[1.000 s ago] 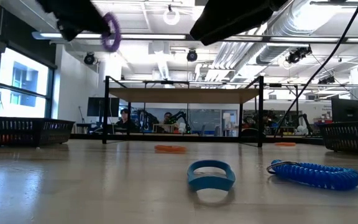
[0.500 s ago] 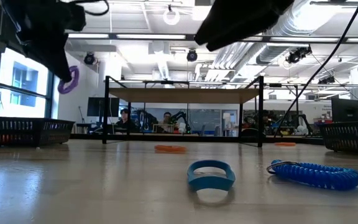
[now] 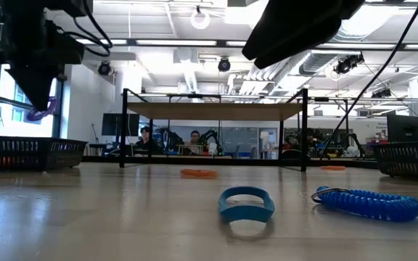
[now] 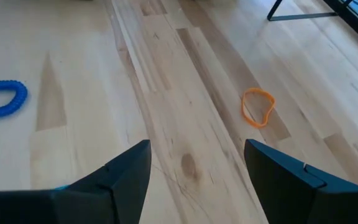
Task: Pick & Place Office Desk Supplies
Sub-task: Put the violet spring keychain into the top left black bin
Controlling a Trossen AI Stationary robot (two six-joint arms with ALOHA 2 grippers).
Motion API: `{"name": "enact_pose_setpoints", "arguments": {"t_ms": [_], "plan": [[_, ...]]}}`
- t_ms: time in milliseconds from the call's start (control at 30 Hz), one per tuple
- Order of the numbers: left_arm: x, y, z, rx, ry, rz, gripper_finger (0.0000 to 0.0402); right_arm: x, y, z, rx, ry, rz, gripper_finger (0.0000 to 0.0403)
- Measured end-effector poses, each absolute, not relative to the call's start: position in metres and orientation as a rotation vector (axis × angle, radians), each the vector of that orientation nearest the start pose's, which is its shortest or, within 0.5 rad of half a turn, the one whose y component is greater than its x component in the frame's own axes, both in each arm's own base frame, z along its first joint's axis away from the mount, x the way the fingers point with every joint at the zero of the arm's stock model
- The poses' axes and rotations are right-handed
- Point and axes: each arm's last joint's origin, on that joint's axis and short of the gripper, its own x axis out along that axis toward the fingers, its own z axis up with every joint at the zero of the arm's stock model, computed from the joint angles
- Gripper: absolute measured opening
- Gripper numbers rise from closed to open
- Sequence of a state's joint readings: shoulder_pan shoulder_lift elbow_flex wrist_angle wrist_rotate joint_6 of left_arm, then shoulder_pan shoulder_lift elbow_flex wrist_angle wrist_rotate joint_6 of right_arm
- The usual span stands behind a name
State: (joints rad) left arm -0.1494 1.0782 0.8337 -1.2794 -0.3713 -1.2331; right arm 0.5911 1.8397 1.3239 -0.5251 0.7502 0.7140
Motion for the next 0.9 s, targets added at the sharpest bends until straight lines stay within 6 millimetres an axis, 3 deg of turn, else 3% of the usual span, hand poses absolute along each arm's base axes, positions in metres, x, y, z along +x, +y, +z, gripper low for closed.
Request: {"name": "enact_pose_setpoints", "arguments": {"t_ms": [300,533,733,900], "plan": [[0.1503,-0.0046,0.2403,-0.495,1.166,0.99,0.0016,0.3247,0.1942,0.2127,0.088,0.687,-0.436,0.0247],[0.1502,-0.0059,0.24,-0.367,1.259,0.856,0.0016,0.3246,0.1948,0.2121,0.13,0.699,-0.428,0.0247],[0.1493,-0.0096,0.2387,-0.464,1.348,0.763,0.0017,0.3242,0.1961,0.2117,0.178,0.706,-0.424,0.0247],[0.1482,-0.0032,0.2386,-0.477,1.363,0.789,0.0037,0.3218,0.2,0.2118,0.191,0.701,-0.42,0.0247]]}}
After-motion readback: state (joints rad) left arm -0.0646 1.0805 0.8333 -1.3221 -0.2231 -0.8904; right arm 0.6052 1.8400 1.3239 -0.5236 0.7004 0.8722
